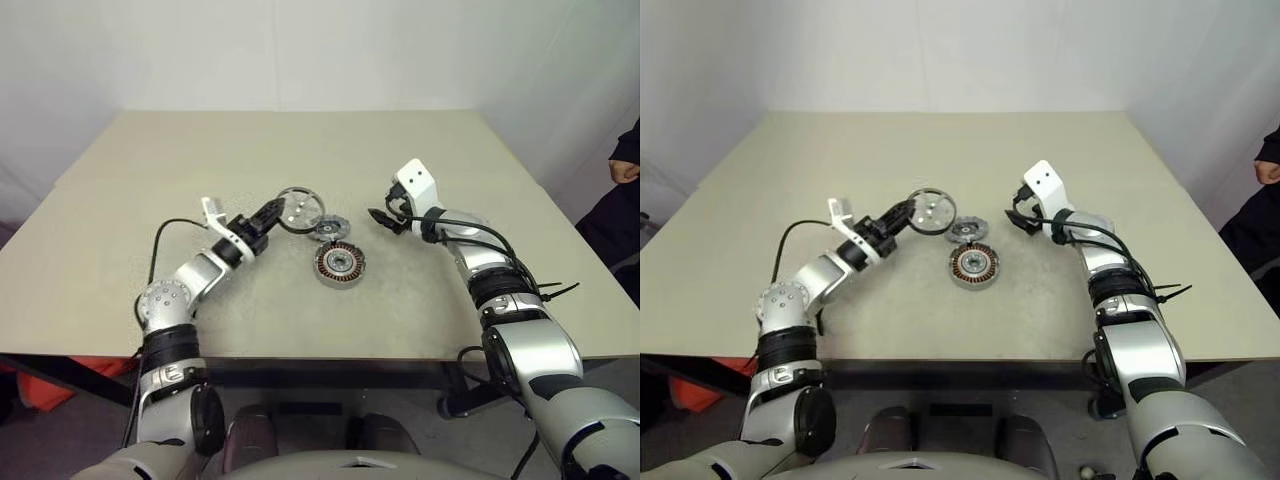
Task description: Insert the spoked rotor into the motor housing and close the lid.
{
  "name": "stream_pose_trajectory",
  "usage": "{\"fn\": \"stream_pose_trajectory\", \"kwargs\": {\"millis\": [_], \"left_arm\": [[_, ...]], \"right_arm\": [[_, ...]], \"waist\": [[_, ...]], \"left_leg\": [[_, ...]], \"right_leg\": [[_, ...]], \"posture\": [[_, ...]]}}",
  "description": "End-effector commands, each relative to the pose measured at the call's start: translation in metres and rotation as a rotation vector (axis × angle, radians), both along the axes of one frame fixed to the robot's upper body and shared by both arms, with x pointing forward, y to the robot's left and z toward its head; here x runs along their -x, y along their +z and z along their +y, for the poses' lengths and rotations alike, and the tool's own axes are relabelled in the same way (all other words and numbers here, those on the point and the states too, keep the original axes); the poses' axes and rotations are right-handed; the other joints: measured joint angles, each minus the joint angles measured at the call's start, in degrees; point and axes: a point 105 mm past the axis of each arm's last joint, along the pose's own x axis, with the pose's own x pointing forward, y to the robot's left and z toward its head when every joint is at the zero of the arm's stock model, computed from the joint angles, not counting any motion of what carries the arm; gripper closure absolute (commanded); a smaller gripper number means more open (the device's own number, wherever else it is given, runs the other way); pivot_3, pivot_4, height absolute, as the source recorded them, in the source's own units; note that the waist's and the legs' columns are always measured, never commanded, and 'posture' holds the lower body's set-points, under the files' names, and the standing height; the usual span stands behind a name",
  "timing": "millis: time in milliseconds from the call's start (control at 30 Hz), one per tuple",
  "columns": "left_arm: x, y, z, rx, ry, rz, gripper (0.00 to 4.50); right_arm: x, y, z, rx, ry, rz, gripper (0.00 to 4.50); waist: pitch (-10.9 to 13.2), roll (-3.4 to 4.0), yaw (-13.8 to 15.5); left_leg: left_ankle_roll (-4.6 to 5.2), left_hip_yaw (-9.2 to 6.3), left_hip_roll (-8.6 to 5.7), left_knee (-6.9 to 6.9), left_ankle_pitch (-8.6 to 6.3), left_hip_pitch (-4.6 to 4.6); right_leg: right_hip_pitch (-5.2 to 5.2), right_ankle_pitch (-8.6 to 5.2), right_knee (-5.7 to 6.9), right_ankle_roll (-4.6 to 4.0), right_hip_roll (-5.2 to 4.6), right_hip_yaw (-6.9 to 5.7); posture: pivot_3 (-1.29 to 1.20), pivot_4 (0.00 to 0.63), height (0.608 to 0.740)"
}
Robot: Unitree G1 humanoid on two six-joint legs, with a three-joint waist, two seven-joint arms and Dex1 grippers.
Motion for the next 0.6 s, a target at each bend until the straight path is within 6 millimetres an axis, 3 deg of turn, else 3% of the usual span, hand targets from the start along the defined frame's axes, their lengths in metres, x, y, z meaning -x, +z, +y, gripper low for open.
{"fn": "stream_pose_trajectory", "kwargs": {"millis": [33, 300, 600], "left_arm": [[-0.003, 0.006, -0.019, 0.013, -0.068, -0.010, 4.05], [-0.003, -0.010, -0.047, -0.010, -0.171, 0.052, 4.05], [0.003, -0.037, -0.062, -0.059, -0.241, 0.139, 4.05]], "right_arm": [[-0.003, 0.016, -0.007, 0.017, -0.020, -0.059, 0.67], [0.000, 0.014, -0.021, 0.040, -0.069, -0.049, 0.67], [0.004, 0.015, -0.024, 0.041, -0.080, -0.058, 0.67]], "waist": [[0.00, -0.01, 0.01], [0.01, -0.02, 0.04], [0.02, -0.02, 0.10]], "left_leg": [[0.00, 0.00, 0.01, 0.00, 0.00, 0.00], [0.02, 0.00, -0.01, -0.04, -0.01, -0.02], [0.02, 0.00, -0.02, -0.05, -0.01, -0.01]], "right_leg": [[0.00, 0.00, 0.00, 0.01, 0.00, 0.00], [0.00, -0.01, -0.07, 0.03, 0.01, 0.00], [0.00, -0.01, -0.07, 0.03, 0.00, 0.00]], "posture": [[0.00, 0.000, 0.740], [0.00, 0.000, 0.740], [0.00, 0.000, 0.740]]}}
